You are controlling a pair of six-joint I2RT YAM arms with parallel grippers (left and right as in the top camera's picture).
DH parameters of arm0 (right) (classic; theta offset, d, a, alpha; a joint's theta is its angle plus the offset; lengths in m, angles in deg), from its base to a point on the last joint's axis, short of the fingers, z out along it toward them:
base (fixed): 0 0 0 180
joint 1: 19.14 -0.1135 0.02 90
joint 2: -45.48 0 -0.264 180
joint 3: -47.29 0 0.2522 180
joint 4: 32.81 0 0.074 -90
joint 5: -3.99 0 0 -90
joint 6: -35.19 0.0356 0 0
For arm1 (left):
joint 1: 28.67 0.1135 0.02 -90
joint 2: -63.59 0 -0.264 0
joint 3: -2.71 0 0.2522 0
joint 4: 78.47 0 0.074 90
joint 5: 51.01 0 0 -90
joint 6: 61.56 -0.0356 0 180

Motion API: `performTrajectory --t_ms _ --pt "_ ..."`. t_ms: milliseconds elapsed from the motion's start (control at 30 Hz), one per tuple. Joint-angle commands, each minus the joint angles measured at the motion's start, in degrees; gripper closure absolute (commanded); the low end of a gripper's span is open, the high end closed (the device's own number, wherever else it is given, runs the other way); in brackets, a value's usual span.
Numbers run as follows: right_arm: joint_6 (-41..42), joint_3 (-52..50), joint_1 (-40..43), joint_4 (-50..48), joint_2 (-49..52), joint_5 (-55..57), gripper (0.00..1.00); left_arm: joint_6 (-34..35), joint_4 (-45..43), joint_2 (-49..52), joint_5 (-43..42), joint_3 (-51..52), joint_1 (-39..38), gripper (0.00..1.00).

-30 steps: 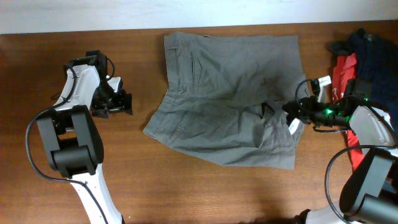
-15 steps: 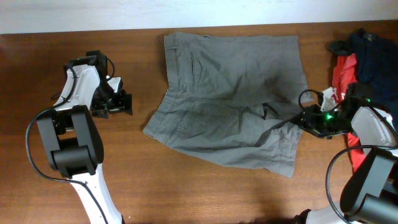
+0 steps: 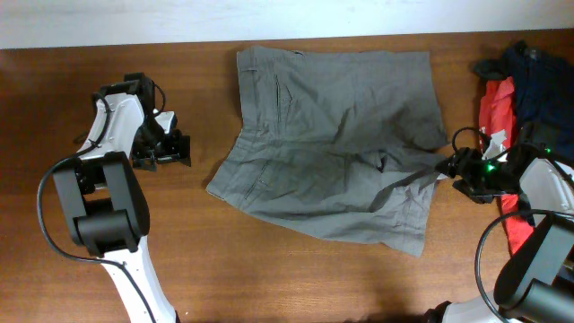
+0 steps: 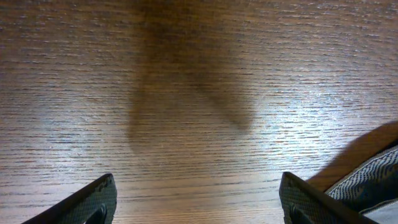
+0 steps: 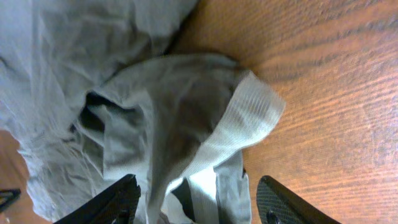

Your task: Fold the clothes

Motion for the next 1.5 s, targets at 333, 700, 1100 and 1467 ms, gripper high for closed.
performTrajectory --t_ms 333,700,1100,1467 --pt "-2.5 -0.1 2.9 -6.3 0.6 -6.4 0.32 -0.9 0.2 0.5 -1.1 -1.9 0.4 0.17" --pt "1.6 -0.1 -4.7 -12.0 10.8 -10.7 0.48 -0.9 1.4 0.5 -2.8 -5.6 0.4 0.17" --pt "3.2 -0.1 -2.9 -25.3 7.3 -37.9 0.84 -0.9 2.1 0.5 -2.8 -5.6 0.4 0.17" --pt "-4.5 -0.1 3.3 -9.9 7.1 -14.6 0.67 -0.9 5.2 0.5 -2.8 -8.4 0.4 0.17"
